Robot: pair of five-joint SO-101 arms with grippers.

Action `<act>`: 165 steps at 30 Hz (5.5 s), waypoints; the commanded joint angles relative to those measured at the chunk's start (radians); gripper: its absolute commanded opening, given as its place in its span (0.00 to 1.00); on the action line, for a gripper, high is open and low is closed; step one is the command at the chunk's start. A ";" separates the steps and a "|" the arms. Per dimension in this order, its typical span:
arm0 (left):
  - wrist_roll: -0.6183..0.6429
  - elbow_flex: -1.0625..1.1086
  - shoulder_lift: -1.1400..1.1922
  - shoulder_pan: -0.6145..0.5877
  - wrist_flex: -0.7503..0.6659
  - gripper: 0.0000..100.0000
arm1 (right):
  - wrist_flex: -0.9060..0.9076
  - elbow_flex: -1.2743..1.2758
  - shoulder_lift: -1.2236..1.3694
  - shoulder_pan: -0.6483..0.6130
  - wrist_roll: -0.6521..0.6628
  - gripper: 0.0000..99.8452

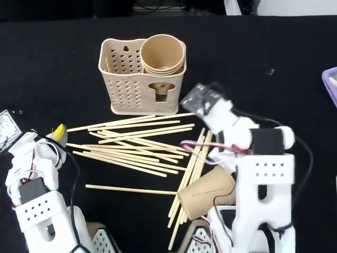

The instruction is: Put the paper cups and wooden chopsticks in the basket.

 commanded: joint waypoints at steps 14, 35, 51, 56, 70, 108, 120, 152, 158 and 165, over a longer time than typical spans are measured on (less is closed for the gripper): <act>0.003 -0.047 -0.015 0.004 -0.018 0.31 | 0.034 0.041 0.460 0.167 0.051 0.19; 0.003 -0.038 -0.015 0.002 -0.046 0.31 | 0.035 0.028 0.191 0.048 0.135 0.01; 0.003 -0.038 -0.015 0.002 -0.051 0.31 | 0.035 0.206 0.068 -0.278 -0.044 0.17; 0.003 -0.038 -0.015 0.002 -0.051 0.31 | 0.035 0.194 0.128 -0.287 -0.037 0.17; 0.003 -0.038 -0.015 0.002 -0.051 0.31 | 0.035 0.140 0.444 -0.361 -0.041 0.04; 0.003 -0.038 -0.015 0.002 -0.051 0.31 | 0.026 -0.236 0.176 -0.098 0.064 0.01; 0.003 -0.038 -0.015 0.001 -0.049 0.31 | -0.054 -0.357 0.180 0.387 -0.035 0.20; 0.003 -0.028 -0.015 0.002 -0.052 0.31 | -0.420 -0.199 0.541 0.336 -0.155 0.28; 0.003 -0.028 -0.015 0.007 -0.052 0.31 | -0.473 -0.185 0.558 0.371 -0.153 0.28; 0.003 -0.028 -0.015 0.005 -0.052 0.31 | -0.473 -0.228 0.702 0.374 -0.190 0.28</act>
